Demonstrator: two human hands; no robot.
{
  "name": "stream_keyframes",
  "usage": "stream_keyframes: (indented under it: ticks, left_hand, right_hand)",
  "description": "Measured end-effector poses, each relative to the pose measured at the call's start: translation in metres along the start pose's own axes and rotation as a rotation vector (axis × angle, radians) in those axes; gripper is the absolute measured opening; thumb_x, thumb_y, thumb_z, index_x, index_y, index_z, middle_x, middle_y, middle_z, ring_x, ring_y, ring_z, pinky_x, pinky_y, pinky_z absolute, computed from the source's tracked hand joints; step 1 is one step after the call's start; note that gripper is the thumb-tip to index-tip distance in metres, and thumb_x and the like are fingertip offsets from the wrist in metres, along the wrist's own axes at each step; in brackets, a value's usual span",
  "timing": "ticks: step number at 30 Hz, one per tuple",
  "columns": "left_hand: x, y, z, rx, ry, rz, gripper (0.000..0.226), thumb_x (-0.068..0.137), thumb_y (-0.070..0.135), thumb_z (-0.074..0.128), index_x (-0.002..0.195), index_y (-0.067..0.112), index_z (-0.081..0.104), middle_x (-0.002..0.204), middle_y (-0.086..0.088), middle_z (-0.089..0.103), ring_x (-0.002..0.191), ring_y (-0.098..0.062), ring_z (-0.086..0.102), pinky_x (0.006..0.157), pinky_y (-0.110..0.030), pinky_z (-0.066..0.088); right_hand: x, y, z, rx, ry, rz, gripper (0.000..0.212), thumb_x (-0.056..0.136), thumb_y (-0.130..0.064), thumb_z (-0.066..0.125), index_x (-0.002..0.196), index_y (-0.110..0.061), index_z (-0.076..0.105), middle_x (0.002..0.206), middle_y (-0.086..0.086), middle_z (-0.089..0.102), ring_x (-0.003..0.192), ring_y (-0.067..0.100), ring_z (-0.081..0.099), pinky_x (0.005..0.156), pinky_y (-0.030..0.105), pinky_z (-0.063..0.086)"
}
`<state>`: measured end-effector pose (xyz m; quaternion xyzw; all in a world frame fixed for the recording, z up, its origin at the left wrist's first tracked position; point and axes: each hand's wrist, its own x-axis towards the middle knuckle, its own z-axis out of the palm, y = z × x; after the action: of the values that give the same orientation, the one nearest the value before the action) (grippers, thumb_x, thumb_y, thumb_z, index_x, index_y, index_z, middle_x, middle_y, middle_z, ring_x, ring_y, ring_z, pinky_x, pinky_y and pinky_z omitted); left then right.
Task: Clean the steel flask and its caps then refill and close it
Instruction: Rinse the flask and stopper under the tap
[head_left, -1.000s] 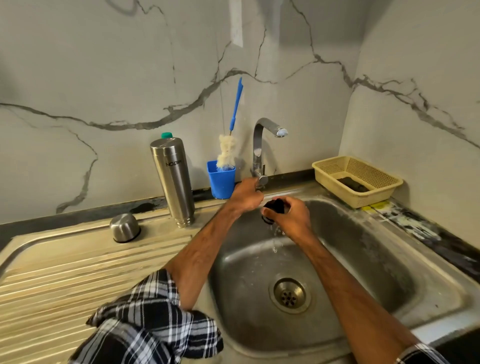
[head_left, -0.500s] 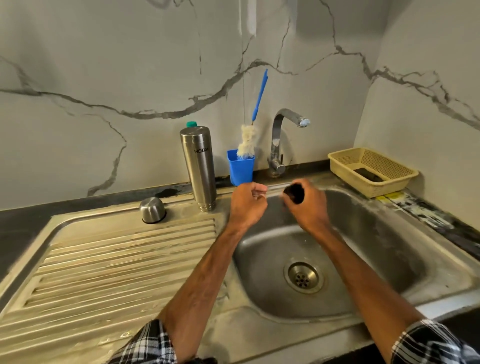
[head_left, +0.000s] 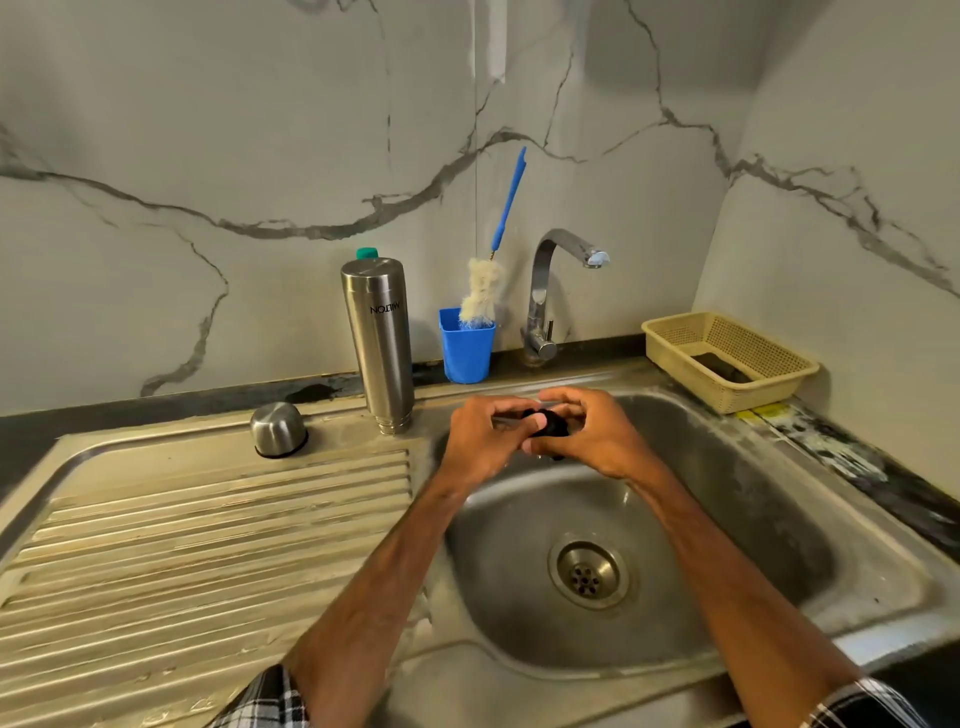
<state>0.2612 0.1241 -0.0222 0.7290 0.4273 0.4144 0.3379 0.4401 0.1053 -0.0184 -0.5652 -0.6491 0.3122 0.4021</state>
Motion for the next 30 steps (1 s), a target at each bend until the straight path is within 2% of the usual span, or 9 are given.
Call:
stream_keyframes:
  ticks: [3, 6, 8, 10, 15, 17, 20, 27, 30]
  left_hand:
    - [0.001, -0.005, -0.006, -0.235, 0.041, -0.149, 0.019, 0.088, 0.023, 0.078, 0.107, 0.02, 0.08, 0.089, 0.002, 0.079, 0.083, -0.008, 0.075, 0.085, -0.028, 0.061]
    - [0.001, -0.01, -0.009, -0.316, 0.064, -0.192, 0.016, 0.089, 0.019, 0.077, 0.104, 0.016, 0.08, 0.089, -0.004, 0.08, 0.091, -0.025, 0.076, 0.091, -0.04, 0.061]
    - [0.001, -0.011, -0.01, -0.334, 0.081, -0.19, 0.018, 0.09, 0.015, 0.075, 0.106, 0.011, 0.079, 0.093, -0.004, 0.08, 0.092, -0.027, 0.076, 0.09, -0.042, 0.061]
    - [0.001, -0.01, -0.012, -0.32, 0.08, -0.164, 0.019, 0.09, 0.014, 0.074, 0.109, 0.01, 0.078, 0.095, -0.003, 0.08, 0.091, -0.024, 0.076, 0.089, -0.04, 0.061]
    - [0.001, -0.007, -0.013, -0.228, -0.047, -0.065, 0.033, 0.086, 0.014, 0.078, 0.119, 0.014, 0.075, 0.107, 0.001, 0.078, 0.096, -0.007, 0.074, 0.083, -0.018, 0.057]
    - [0.001, -0.01, -0.011, -0.171, -0.024, -0.052, 0.035, 0.082, 0.016, 0.082, 0.117, 0.016, 0.076, 0.105, 0.004, 0.078, 0.095, -0.003, 0.074, 0.085, -0.018, 0.057]
    - [0.0, -0.012, -0.008, -0.067, 0.047, -0.021, 0.03, 0.081, 0.017, 0.083, 0.11, 0.015, 0.078, 0.103, 0.004, 0.079, 0.092, -0.002, 0.074, 0.088, -0.025, 0.06]
    - [-0.002, -0.005, 0.002, 0.095, 0.077, 0.123, 0.032, 0.087, 0.012, 0.077, 0.119, 0.018, 0.074, 0.108, 0.007, 0.076, 0.087, 0.019, 0.062, 0.084, -0.004, 0.048]
    - [0.0, -0.008, -0.006, 0.123, 0.072, 0.159, 0.034, 0.088, 0.008, 0.075, 0.12, 0.018, 0.074, 0.111, 0.012, 0.073, 0.096, 0.017, 0.062, 0.09, -0.007, 0.049]
  right_hand:
    - [-0.007, -0.006, -0.005, 0.134, -0.075, 0.014, 0.043, 0.074, -0.027, 0.087, 0.114, -0.023, 0.071, 0.104, -0.006, 0.076, 0.099, 0.014, 0.071, 0.084, 0.031, 0.06]
    - [-0.01, -0.005, -0.007, 0.334, -0.185, 0.137, 0.04, 0.085, -0.031, 0.077, 0.123, -0.021, 0.068, 0.112, 0.003, 0.074, 0.106, 0.021, 0.071, 0.093, 0.042, 0.057]
    - [-0.009, -0.005, -0.006, 0.539, -0.269, 0.234, 0.039, 0.092, -0.024, 0.069, 0.13, -0.014, 0.063, 0.12, 0.012, 0.071, 0.111, 0.03, 0.069, 0.095, 0.048, 0.056]
    - [-0.008, -0.005, -0.006, 0.641, -0.251, 0.263, 0.038, 0.094, -0.015, 0.066, 0.13, -0.006, 0.06, 0.121, 0.018, 0.069, 0.111, 0.036, 0.068, 0.095, 0.049, 0.056]
    - [-0.005, -0.001, -0.006, 0.755, -0.115, 0.291, 0.035, 0.089, -0.004, 0.068, 0.123, 0.003, 0.064, 0.12, 0.022, 0.069, 0.109, 0.035, 0.069, 0.091, 0.047, 0.058]
    - [-0.003, 0.001, -0.003, 0.738, -0.105, 0.294, 0.033, 0.089, -0.002, 0.067, 0.122, 0.004, 0.064, 0.119, 0.022, 0.069, 0.109, 0.035, 0.069, 0.09, 0.046, 0.059]
    - [0.0, 0.006, 0.002, 0.724, -0.08, 0.291, 0.031, 0.089, -0.005, 0.069, 0.118, 0.004, 0.066, 0.118, 0.023, 0.069, 0.107, 0.035, 0.069, 0.091, 0.048, 0.058]
    - [0.0, 0.005, 0.007, 0.618, 0.013, 0.248, 0.039, 0.087, -0.018, 0.075, 0.122, -0.005, 0.066, 0.118, 0.019, 0.069, 0.103, 0.032, 0.072, 0.09, 0.05, 0.058]
    - [-0.002, 0.002, 0.009, 0.496, -0.029, 0.248, 0.052, 0.081, -0.021, 0.081, 0.126, -0.01, 0.059, 0.111, 0.018, 0.073, 0.097, 0.03, 0.074, 0.089, 0.05, 0.058]
